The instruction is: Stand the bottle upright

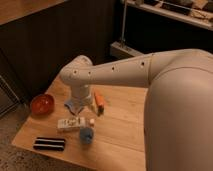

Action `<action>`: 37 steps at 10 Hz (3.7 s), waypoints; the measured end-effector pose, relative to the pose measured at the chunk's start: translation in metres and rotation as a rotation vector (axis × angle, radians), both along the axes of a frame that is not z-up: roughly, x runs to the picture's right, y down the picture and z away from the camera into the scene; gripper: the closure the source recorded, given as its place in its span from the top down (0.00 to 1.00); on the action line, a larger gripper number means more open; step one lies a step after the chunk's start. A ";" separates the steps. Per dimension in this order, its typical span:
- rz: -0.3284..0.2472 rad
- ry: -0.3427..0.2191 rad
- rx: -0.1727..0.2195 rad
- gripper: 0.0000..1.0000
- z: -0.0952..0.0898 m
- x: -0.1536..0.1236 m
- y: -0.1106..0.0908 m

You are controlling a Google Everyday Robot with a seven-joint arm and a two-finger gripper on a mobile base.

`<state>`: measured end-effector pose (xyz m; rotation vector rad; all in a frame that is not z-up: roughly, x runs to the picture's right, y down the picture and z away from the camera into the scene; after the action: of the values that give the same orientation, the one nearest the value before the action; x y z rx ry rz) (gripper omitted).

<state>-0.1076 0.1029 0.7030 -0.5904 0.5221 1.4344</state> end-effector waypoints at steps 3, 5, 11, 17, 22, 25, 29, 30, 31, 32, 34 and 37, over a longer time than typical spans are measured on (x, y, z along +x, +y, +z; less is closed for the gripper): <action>0.000 0.000 0.000 0.65 0.000 0.000 0.000; 0.000 0.000 0.000 0.65 0.000 0.000 0.000; -0.074 -0.044 0.002 0.65 -0.001 0.001 -0.005; -0.165 -0.104 0.007 0.65 -0.002 0.003 -0.016; -0.432 -0.230 0.064 0.65 0.014 0.003 -0.041; -0.668 -0.374 0.126 0.65 0.020 0.026 -0.078; -0.798 -0.543 0.119 0.65 0.008 0.054 -0.081; -0.834 -0.586 0.086 0.65 0.002 0.056 -0.072; -0.866 -0.623 0.054 0.65 -0.003 0.058 -0.063; -0.899 -0.650 0.020 0.65 -0.007 0.065 -0.054; -0.914 -0.652 0.005 0.65 -0.010 0.073 -0.048; -0.864 -0.586 0.084 0.65 0.007 0.076 -0.062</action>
<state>-0.0316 0.0404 0.7095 -0.5804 0.1916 0.4257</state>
